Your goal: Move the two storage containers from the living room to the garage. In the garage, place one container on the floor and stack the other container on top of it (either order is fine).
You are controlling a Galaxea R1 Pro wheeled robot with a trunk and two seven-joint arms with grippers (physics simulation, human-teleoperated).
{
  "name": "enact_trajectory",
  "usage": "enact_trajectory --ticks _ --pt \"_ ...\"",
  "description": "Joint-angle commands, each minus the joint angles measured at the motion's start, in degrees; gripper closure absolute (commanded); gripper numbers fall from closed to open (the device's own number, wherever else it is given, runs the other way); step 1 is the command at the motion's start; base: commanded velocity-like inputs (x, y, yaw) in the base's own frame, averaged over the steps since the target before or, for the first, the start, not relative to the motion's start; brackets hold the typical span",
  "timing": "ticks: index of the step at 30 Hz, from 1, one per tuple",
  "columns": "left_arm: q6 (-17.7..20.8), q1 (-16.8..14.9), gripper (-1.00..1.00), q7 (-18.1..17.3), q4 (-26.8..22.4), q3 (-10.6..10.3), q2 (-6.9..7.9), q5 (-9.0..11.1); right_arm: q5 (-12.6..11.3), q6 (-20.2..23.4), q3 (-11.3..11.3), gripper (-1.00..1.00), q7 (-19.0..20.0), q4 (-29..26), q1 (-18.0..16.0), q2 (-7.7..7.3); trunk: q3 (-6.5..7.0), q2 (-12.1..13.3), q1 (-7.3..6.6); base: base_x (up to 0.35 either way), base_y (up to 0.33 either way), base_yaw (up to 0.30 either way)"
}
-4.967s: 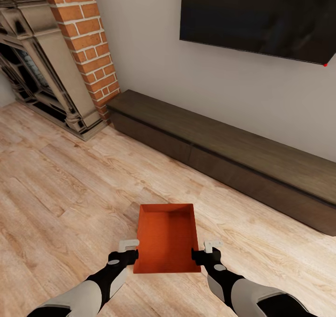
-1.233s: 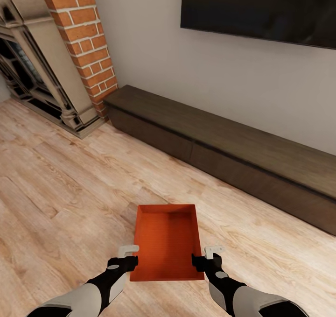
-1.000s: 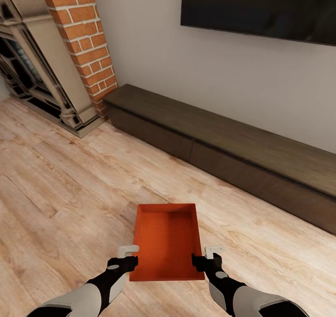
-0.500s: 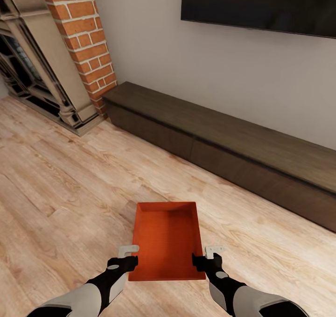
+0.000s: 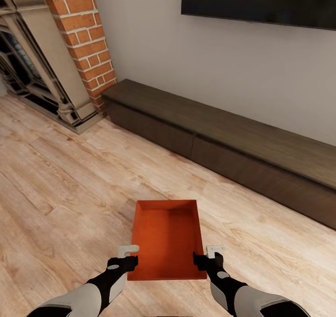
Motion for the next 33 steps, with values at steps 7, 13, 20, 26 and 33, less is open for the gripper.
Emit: enact_trajectory --ticks 7,13,20,26,33 --pt "-0.22 -0.04 -1.0 0.16 0.07 -0.16 -0.01 0.32 -0.5 -0.31 0.47 -1.0 -0.11 0.17 -0.07 -0.95 -1.29 -2.84 1.54 0.0 0.0 0.0" --pt "-0.22 -0.05 -1.0 0.16 0.07 -0.16 -0.01 0.32 -0.5 -0.31 0.47 -1.0 -0.1 0.17 -0.07 -1.04 -2.37 -5.24 2.86 0.0 0.0 0.0" --pt "-0.22 -0.05 -1.0 0.16 0.07 -0.16 -0.01 0.32 -0.5 -0.31 0.48 -1.0 -0.09 0.17 -0.07 -1.04 -3.63 -8.05 4.39 0.0 0.0 0.0" --pt "-0.22 -0.05 -1.0 0.16 0.07 -0.16 -0.01 0.32 -0.5 -0.31 0.51 -1.0 -0.06 0.17 -0.07 -1.01 -4.7 -10.46 5.71 0.0 0.0 0.0" --pt "-0.22 -0.05 -1.0 0.16 0.07 -0.16 -0.01 0.32 -0.5 -0.28 0.51 -1.0 -0.1 0.17 -0.07 -1.04 -5.96 -13.27 7.25 0.0 0.0 0.0"
